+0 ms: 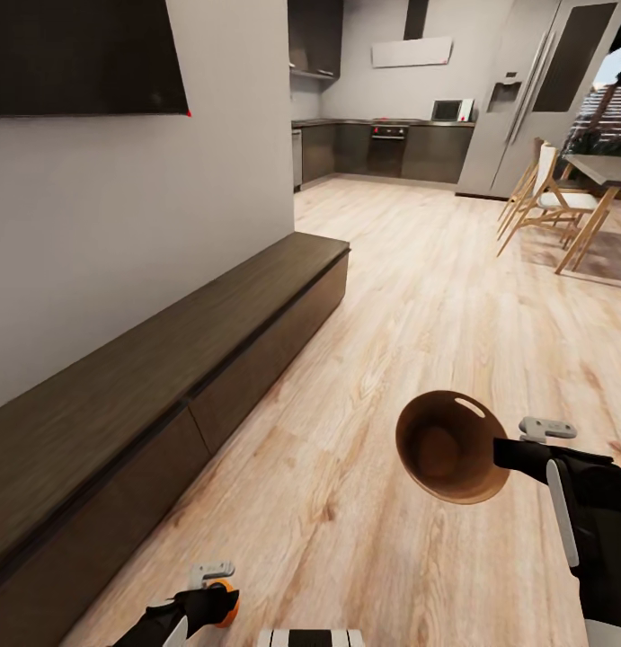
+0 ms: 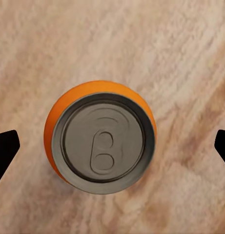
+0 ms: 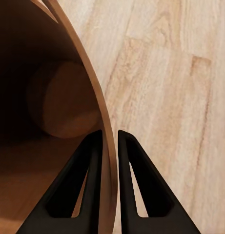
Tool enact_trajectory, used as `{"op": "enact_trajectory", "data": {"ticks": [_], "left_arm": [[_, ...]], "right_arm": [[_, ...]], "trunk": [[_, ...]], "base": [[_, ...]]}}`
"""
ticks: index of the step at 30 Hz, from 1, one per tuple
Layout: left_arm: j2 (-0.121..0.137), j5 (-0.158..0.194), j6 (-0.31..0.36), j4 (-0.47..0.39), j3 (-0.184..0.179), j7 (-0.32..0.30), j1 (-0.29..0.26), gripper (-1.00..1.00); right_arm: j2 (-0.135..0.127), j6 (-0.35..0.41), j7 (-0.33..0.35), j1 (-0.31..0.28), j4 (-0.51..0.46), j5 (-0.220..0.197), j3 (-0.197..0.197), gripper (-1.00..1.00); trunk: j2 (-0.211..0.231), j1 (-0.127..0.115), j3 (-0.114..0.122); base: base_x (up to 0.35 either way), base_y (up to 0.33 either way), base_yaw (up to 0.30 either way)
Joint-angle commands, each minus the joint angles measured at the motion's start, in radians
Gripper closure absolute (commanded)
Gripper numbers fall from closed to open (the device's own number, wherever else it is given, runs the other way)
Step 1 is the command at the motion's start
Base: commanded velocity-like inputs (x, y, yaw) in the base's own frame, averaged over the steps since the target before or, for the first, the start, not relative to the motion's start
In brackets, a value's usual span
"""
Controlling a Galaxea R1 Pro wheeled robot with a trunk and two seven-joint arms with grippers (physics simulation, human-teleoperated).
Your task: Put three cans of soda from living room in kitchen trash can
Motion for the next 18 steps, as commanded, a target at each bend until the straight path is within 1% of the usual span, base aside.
{"op": "enact_trajectory", "data": {"ticks": [1,8,11,18], "left_arm": [[0.000,0.000,0.000,-0.001,0.000,0.000,0.000,-1.00],[0.000,0.000,-0.003,-0.006,0.000,0.000,0.000,-1.00],[0.000,0.000,-0.014,-0.008,0.000,0.000,-0.001,-1.00],[0.001,0.000,-0.032,-0.008,-0.002,0.000,-0.008,-1.00]], "right_arm": [[0.000,0.001,0.004,0.000,0.000,-0.012,0.000,1.00],[0.000,0.001,0.004,0.000,0.000,-0.012,0.000,1.00],[-0.001,0.001,0.004,0.000,0.000,-0.012,0.000,1.00],[0.000,0.001,0.004,0.000,0.000,-0.013,0.000,1.00]], "trunk": [[0.000,0.000,0.000],[0.000,0.000,0.000],[0.000,0.000,0.000],[-0.002,0.003,-0.027]], "base": [[0.000,0.000,0.000],[0.000,0.000,0.000],[0.000,0.000,0.000],[0.000,0.000,0.000]]}}
